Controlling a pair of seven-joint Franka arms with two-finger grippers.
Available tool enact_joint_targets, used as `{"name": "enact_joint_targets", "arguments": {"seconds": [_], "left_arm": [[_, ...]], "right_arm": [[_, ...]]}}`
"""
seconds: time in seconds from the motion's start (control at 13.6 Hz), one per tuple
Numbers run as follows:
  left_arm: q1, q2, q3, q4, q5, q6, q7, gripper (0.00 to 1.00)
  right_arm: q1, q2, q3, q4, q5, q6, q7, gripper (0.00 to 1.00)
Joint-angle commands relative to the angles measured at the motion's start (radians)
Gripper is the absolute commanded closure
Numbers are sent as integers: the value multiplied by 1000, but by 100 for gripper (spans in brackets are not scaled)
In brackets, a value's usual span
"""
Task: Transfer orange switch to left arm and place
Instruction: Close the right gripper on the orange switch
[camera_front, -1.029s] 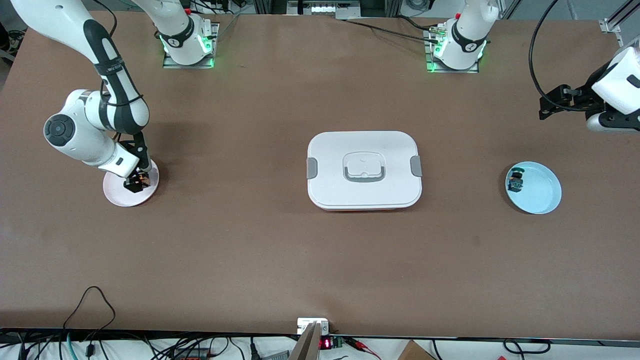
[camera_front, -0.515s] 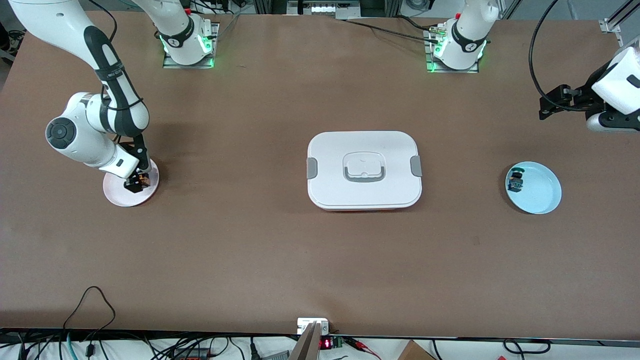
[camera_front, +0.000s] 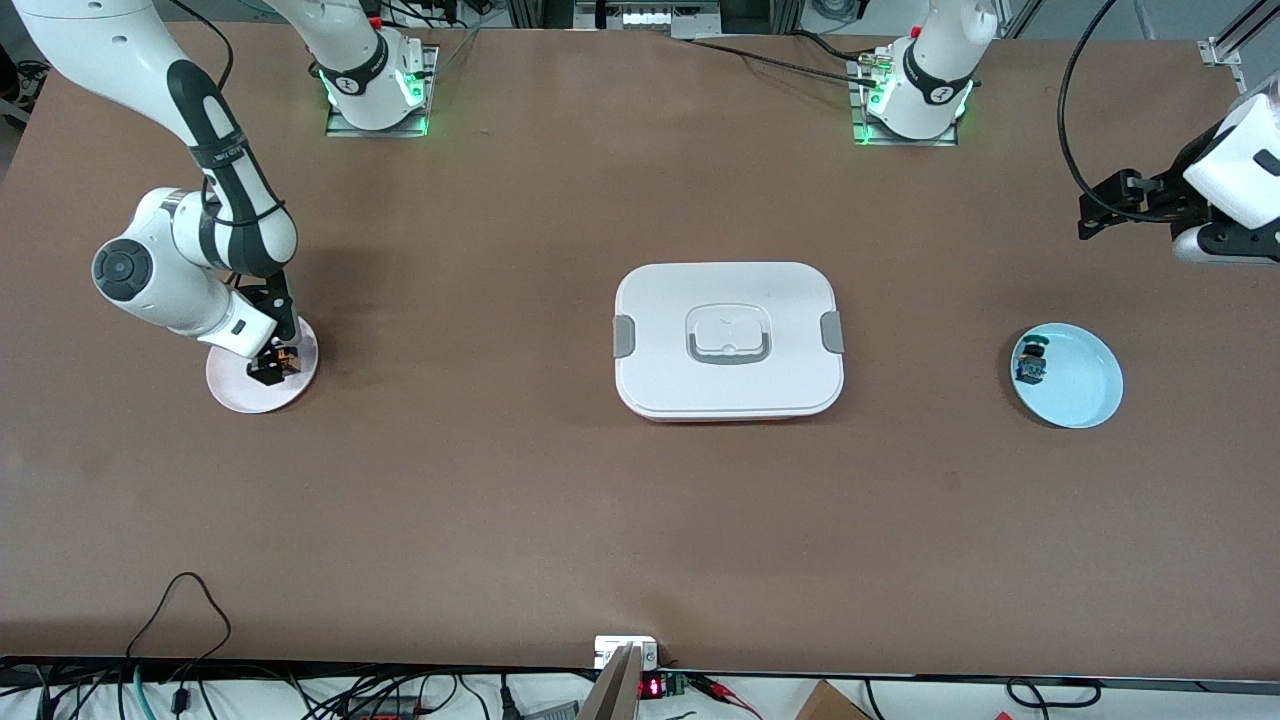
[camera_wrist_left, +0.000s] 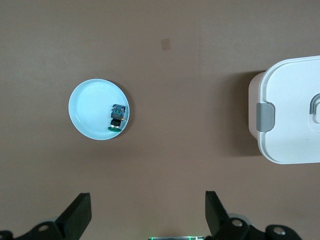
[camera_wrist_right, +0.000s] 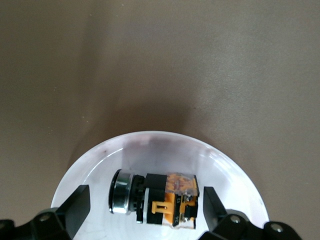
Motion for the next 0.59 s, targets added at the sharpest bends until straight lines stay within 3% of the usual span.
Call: {"name": "enact_joint_targets", "arguments": {"seconds": [0.0, 0.29, 0.37, 0.51], "left_arm": [[-4, 10, 1, 29, 4, -25, -8, 0], [-4, 10, 1, 29, 4, -25, -8, 0], [-4, 10, 1, 29, 4, -25, -8, 0], [-4, 10, 1, 29, 4, -25, -8, 0]], "right_arm": [[-19, 9, 8, -5, 13, 36, -65, 10], [-25, 14, 9, -8, 16, 42, -69, 32], [-25, 14, 9, -10, 16, 42, -71, 43], [-29, 10, 14, -8, 17, 42, -77, 76]]}}
